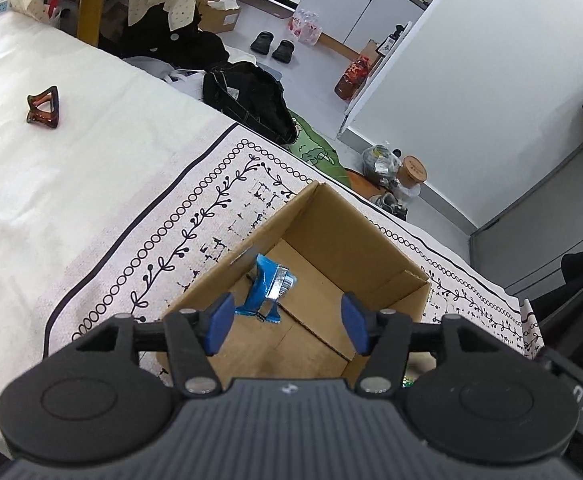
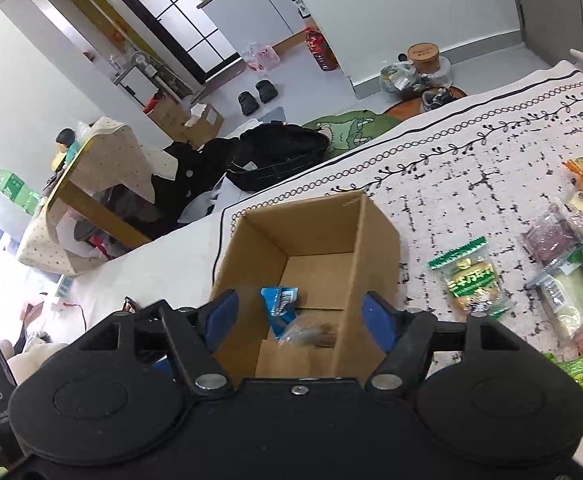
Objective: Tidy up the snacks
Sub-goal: 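Carry blue bar and clear stick into the cardboard box and open both tools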
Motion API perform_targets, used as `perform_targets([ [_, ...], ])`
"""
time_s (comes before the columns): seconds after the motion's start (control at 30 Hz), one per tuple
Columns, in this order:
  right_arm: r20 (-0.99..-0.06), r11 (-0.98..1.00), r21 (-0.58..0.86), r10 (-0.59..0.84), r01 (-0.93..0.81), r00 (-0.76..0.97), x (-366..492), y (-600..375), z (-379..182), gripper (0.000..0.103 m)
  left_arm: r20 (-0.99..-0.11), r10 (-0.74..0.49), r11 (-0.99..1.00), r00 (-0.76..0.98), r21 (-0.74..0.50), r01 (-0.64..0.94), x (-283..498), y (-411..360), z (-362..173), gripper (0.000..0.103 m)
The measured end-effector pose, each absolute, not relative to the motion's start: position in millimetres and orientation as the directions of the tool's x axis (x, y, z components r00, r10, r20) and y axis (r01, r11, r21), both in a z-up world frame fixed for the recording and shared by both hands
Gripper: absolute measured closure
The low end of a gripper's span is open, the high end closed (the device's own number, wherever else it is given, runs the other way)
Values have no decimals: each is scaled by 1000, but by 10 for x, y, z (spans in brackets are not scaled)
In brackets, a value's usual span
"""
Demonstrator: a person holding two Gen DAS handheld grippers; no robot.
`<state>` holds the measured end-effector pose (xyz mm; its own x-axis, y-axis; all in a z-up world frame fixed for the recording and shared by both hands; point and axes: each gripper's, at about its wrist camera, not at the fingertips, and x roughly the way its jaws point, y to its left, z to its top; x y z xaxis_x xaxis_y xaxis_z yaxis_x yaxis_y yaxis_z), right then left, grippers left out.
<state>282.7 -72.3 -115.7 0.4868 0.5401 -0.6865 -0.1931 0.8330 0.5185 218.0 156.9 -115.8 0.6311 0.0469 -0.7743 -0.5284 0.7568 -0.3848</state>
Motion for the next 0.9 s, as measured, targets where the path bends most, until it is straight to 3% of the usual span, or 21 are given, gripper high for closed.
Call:
perform_targets([
  [0.17, -711, 864, 480, 485, -152, 509, 2770, -974, -1159, 33, -774, 48, 758, 632, -384, -527, 2176, 1530, -1148, 32],
  [0.23, -720, 875, 466, 463, -133, 517, 2747, -1094, -1182, 28, -775, 42, 763, 630, -382, -521, 2184, 1484, -1147, 30],
  [0.47, -743, 900, 428, 400, -79, 537, 2646, -1538, -1196, 26, -777, 8, 813, 630, -362, -457, 2216, 1198, -1143, 23],
  [0.9, -771, 917, 398, 327, 13, 546, 2477, -2215, -1312, 28, -748, -80, 897, 659, -343, -280, 2220, 610, -1042, 21],
])
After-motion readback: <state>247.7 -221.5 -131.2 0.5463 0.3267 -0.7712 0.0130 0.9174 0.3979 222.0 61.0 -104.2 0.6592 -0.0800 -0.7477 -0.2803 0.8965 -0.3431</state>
